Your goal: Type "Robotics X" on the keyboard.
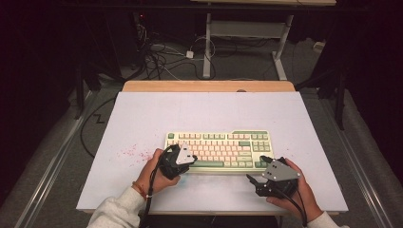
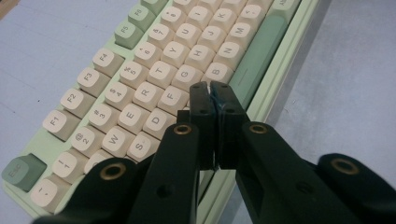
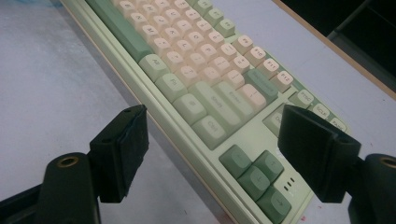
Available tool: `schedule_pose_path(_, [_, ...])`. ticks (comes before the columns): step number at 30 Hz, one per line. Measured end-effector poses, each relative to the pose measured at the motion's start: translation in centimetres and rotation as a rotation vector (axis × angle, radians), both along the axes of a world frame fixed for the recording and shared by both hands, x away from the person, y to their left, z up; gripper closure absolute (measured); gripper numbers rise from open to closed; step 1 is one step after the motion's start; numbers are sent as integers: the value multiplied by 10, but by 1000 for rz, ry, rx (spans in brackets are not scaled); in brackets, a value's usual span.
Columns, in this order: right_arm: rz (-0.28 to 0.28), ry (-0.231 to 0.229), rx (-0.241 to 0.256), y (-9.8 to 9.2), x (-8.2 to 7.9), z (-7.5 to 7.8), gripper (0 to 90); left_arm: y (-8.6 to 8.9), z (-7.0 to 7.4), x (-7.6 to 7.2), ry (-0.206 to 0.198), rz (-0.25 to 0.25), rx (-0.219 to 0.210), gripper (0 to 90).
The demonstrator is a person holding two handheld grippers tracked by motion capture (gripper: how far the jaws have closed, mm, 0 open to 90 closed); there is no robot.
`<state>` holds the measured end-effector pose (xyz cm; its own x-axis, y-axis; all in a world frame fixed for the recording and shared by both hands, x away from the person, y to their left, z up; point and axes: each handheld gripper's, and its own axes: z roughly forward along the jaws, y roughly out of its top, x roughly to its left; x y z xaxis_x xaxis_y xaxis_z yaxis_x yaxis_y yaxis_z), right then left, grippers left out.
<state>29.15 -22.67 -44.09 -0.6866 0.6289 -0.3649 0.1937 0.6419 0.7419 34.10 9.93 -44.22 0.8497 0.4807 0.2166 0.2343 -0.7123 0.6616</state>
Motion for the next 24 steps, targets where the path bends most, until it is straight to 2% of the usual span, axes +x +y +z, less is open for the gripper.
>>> schedule_pose_path(7, [-2, 0, 0, 0, 0, 0, 246, 4, 5, 0, -13, 9, -16, 843])
schedule_pose_path(13, [-3, -1, 3, -1, 0, 1, 247, 5, 6, 0, -31, 23, -17, 784])
schedule_pose_path(18, [-7, -2, 6, -2, 1, 1, 247, 6, 7, 0, -61, 38, -22, 651])
schedule_pose_path(22, [-8, -3, 7, -2, 1, 2, 247, 6, 7, -2, -99, 79, -29, 501])
schedule_pose_path(24, [-10, -2, 8, -2, 1, 2, 247, 7, 7, -2, -106, 79, -36, 456])
